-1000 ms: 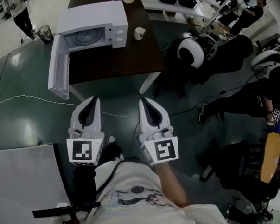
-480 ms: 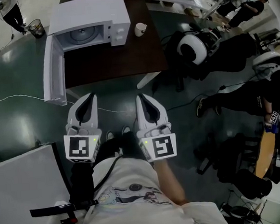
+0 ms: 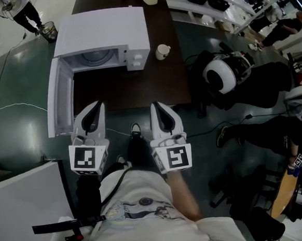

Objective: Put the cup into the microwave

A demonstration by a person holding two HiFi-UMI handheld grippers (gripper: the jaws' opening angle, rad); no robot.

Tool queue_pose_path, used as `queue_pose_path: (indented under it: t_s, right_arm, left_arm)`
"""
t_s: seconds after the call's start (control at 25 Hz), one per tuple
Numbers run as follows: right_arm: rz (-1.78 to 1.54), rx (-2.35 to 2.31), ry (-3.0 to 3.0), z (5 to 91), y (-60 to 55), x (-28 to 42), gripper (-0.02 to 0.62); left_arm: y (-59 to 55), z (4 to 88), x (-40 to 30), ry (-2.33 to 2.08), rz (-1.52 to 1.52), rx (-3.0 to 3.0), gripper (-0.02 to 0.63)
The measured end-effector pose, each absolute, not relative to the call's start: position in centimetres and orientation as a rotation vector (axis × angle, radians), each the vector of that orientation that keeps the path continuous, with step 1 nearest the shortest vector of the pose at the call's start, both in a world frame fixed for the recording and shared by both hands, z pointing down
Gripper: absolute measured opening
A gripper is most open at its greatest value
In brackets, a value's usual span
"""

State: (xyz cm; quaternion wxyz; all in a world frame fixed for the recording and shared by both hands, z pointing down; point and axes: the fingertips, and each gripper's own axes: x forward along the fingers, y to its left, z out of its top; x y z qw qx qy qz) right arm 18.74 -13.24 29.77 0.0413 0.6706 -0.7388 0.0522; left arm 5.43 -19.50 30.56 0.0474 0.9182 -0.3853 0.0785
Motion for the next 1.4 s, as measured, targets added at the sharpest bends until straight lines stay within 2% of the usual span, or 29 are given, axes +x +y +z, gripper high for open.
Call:
queue_pose_path:
  t_s: [0.28, 0.48, 0.68, 1.0, 1.4]
  right_arm:
    - [0.132, 2.034, -2.371, 29.9, -15.6, 16.5, 0.002]
    - [0.153, 1.998, -2.407, 32.1, -10.8, 11.3, 0.002]
    - [0.249, 1.935, -2.36, 36.0, -11.3, 11.2, 0.002]
    - [0.367, 1.922, -2.217, 42.3, -11.8, 15.5, 0.002]
    - [0.41, 1.9, -1.999, 52.4, -18.1, 27.0, 0.002]
  left_arm:
    - [-21.4, 32.2, 3.3, -1.266, 0.214, 2.78, -0.003]
    - [-15.4, 35.1, -2.0, -1.282, 0.248, 2.749, -0.003]
    - [-15.7, 38.3, -3.1, -1.279, 0.313, 2.666, -0.003]
    - [-15.4, 40.4, -2.5, -1.237, 0.384, 2.609, -0.003]
    - [-14.0, 43.6, -3.3, -1.202, 0.555, 2.548, -0.003]
